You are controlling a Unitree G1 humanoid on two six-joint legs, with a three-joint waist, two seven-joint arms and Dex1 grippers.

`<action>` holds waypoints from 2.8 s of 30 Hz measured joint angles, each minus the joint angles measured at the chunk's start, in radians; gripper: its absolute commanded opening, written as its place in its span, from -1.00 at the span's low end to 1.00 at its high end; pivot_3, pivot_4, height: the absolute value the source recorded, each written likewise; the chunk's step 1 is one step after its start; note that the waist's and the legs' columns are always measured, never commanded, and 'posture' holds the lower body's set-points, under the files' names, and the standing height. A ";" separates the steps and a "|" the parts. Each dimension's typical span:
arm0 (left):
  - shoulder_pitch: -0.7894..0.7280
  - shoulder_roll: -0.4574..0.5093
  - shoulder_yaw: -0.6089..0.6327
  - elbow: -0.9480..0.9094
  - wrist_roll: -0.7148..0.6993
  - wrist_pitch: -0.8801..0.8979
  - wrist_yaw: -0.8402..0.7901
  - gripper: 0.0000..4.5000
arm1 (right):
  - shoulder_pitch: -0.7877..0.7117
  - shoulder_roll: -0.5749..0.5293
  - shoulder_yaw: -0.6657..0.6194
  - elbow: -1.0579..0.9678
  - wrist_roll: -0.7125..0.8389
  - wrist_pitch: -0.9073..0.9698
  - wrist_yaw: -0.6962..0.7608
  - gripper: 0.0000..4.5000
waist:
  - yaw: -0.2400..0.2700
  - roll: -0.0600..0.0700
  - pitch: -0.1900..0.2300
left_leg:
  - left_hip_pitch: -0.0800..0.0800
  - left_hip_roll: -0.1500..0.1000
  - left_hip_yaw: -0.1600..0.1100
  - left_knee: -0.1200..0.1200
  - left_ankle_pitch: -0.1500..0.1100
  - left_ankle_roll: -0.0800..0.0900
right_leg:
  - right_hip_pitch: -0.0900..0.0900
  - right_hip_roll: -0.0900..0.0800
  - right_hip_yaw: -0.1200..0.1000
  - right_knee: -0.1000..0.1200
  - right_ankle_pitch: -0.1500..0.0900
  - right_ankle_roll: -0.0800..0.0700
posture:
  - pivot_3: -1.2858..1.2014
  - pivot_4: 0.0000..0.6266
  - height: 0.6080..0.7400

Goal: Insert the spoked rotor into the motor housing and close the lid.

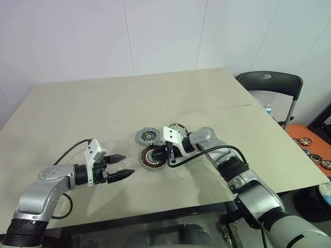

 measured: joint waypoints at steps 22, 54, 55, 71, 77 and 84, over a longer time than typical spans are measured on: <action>0.021 -0.005 0.000 0.000 -0.001 -0.002 0.012 0.79 | -0.008 0.003 -0.013 0.038 -0.030 -0.044 -0.006 -0.14 | 0.000 0.000 0.000 | 0.006 0.000 0.003 0.002 0.000 -0.001 | 0.004 0.000 0.002 0.007 0.000 0.000 | 0.03 -1.00 1.00; 0.033 -0.020 0.010 0.003 -0.003 -0.001 0.034 0.79 | 0.020 0.037 -0.068 0.021 -0.030 -0.041 -0.132 -0.14 | -0.003 0.000 0.000 | 0.012 0.001 0.008 0.000 0.000 0.000 | 0.007 0.000 0.004 0.007 0.000 0.000 | 0.03 -1.00 1.00; 0.033 -0.020 0.010 0.003 -0.003 -0.001 0.035 0.79 | 0.021 0.038 -0.068 0.021 -0.030 -0.041 -0.137 -0.14 | -0.003 0.000 0.000 | 0.012 0.001 0.008 0.000 0.000 0.000 | 0.007 0.000 0.004 0.007 0.000 0.000 | 0.03 -1.00 1.00; 0.026 -0.027 0.010 0.008 -0.004 0.003 0.054 0.79 | 0.022 0.082 -0.061 0.026 -0.044 -0.046 -0.174 -0.14 | -0.002 0.000 0.000 | 0.012 0.001 0.008 0.000 0.000 0.000 | 0.007 0.000 0.004 0.007 0.000 0.000 | 0.03 -1.00 1.00; 0.027 -0.030 0.012 0.007 -0.006 0.005 0.065 0.79 | 0.021 0.089 -0.056 0.034 -0.057 -0.068 -0.182 -0.14 | -0.003 0.000 0.000 | 0.012 0.001 0.008 0.000 0.000 0.000 | 0.007 0.000 0.004 0.007 0.000 0.000 | 0.03 -1.00 1.00; 0.034 -0.030 0.014 0.003 -0.006 0.005 0.070 0.79 | 0.022 0.096 -0.053 0.047 -0.071 -0.088 -0.192 -0.14 | -0.003 0.000 0.000 | 0.012 0.001 0.008 0.000 0.000 0.000 | 0.007 0.000 0.004 0.007 0.000 0.000 | 0.03 -1.00 1.00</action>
